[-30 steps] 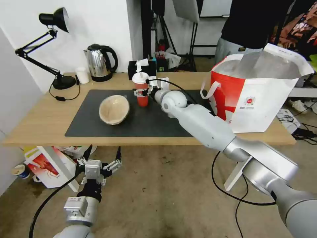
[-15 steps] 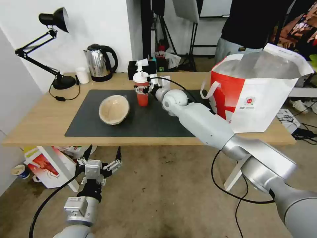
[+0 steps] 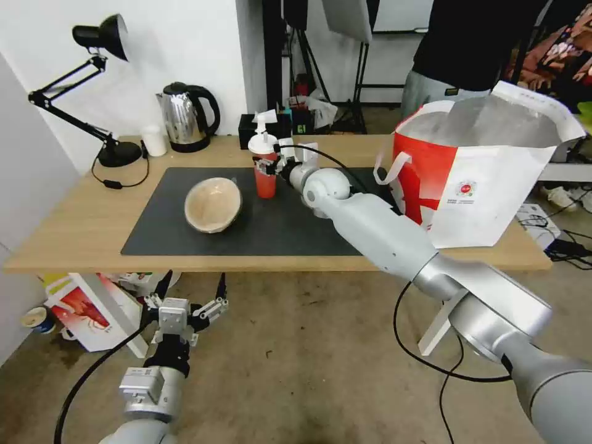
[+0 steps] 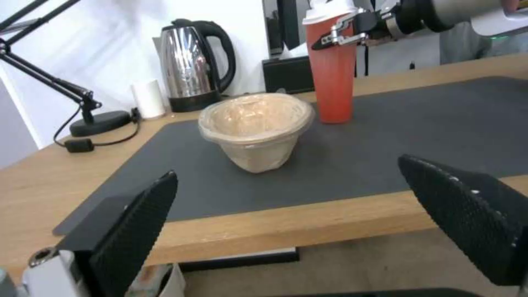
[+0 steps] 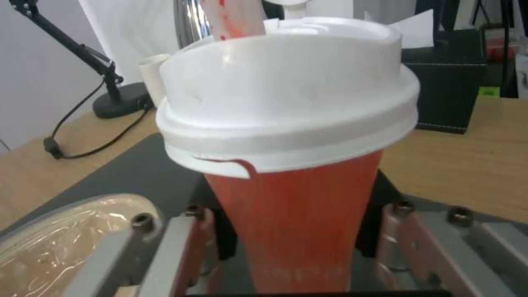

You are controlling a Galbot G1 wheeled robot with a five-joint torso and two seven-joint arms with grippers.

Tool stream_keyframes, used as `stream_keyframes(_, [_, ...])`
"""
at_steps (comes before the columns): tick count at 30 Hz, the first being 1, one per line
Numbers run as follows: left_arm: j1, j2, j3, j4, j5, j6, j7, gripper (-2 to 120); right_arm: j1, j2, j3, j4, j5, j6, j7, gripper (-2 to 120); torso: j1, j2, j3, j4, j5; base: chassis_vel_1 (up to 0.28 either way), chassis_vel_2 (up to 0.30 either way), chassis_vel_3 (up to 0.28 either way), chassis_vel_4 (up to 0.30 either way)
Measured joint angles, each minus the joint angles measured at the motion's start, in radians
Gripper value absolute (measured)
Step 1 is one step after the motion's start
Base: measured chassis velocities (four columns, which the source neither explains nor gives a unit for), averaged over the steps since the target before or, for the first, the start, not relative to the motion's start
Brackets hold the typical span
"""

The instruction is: Pick up the trash from the table and place it into the takeout bag.

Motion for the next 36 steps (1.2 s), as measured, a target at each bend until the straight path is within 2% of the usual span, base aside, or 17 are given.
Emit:
stream_keyframes(4, [0.0,0.0,0.0,0.0,0.0,0.0,0.0,100,0.0,-0.008,0.001,0.008,0.003,-0.002,0.001,30,0.0,0.0,0.0,0.0001,0.0,0.0,0.0,0.0,0.0])
stream_keyframes(12, [0.0,0.0,0.0,0.0,0.0,0.0,0.0,100,0.005,-0.04,0.016,0.062,0.021,-0.008,0.02,10,0.0,0.0,0.0,0.0001,0.0,0.0,0.0,0.0,0.0])
stream_keyframes(18, [0.0,0.0,0.0,0.0,0.0,0.0,0.0,100,0.036,-0.067,0.028,0.104,0.038,-0.018,0.039,9,0.0,0.0,0.0,0.0001,0.0,0.0,0.0,0.0,0.0])
stream_keyframes(24, [0.0,0.0,0.0,0.0,0.0,0.0,0.0,100,0.103,-0.142,0.025,0.186,0.086,-0.041,0.08,8,0.0,0.0,0.0,-0.0003,0.0,0.0,0.0,0.0,0.0])
stream_keyframes(32, [0.0,0.0,0.0,0.0,0.0,0.0,0.0,100,0.156,-0.263,0.015,0.379,0.184,-0.071,0.157,8,0.0,0.0,0.0,0.0001,0.0001,0.0,0.0,0.0,0.0])
stream_keyframes(35, [0.0,0.0,0.0,0.0,0.0,0.0,0.0,100,0.175,-0.331,0.021,0.476,0.236,-0.083,0.188,8,0.0,0.0,0.0,-0.0001,0.0002,0.0,0.0,0.0,0.0])
stream_keyframes(36, [0.0,0.0,0.0,0.0,0.0,0.0,0.0,100,0.175,-0.331,0.021,0.476,0.236,-0.083,0.188,8,0.0,0.0,0.0,-0.0001,0.0002,0.0,0.0,0.0,0.0])
